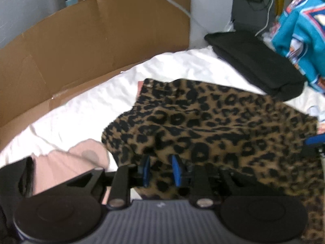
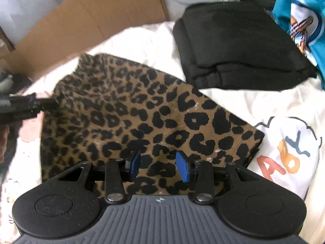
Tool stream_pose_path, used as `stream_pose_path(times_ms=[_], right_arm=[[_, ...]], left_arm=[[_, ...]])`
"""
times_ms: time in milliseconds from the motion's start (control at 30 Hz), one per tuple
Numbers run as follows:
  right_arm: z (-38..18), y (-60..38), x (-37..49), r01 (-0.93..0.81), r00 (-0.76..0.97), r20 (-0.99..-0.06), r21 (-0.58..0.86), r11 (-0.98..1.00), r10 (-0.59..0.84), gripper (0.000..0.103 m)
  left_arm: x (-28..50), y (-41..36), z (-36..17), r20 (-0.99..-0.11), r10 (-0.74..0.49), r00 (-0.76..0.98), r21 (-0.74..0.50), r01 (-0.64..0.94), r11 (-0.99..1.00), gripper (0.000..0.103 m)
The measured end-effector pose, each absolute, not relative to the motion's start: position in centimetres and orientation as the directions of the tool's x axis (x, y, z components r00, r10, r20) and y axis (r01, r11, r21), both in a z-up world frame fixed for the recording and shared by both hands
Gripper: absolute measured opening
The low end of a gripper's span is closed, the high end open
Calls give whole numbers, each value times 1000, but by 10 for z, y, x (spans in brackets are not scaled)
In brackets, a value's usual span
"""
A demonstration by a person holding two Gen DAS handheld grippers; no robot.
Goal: Fold clothes
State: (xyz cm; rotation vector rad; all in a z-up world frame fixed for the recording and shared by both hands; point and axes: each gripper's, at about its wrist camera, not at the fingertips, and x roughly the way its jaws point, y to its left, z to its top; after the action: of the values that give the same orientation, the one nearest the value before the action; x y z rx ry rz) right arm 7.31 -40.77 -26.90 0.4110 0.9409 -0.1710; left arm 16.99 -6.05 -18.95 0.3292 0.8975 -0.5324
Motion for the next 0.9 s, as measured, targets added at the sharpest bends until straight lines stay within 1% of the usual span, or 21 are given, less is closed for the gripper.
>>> stream_pose_path(times_ms=[133, 333, 467, 733, 900], right_arm=[[-250, -402, 62, 280, 616, -786, 285, 917, 56, 46], [-226, -380, 50, 185, 646, -757, 282, 942, 100, 46], [-220, -366, 43, 142, 640, -754, 304, 942, 146, 46], [-213, -330, 26, 31, 601, -765, 310, 950, 230, 46], [-206, -297, 13, -93, 571, -766, 297, 950, 295, 46]], left_arm=[[141, -51, -173, -823, -340, 455, -28, 565, 824, 25], [94, -31, -161, -846, -354, 399, -64, 582, 811, 25], [67, -16, -164, -866, -360, 348, -108, 572, 813, 25], [38, -2, -182, -887, -371, 275, -157, 576, 802, 25], [20, 7, -194, -898, -379, 225, -191, 577, 794, 25]])
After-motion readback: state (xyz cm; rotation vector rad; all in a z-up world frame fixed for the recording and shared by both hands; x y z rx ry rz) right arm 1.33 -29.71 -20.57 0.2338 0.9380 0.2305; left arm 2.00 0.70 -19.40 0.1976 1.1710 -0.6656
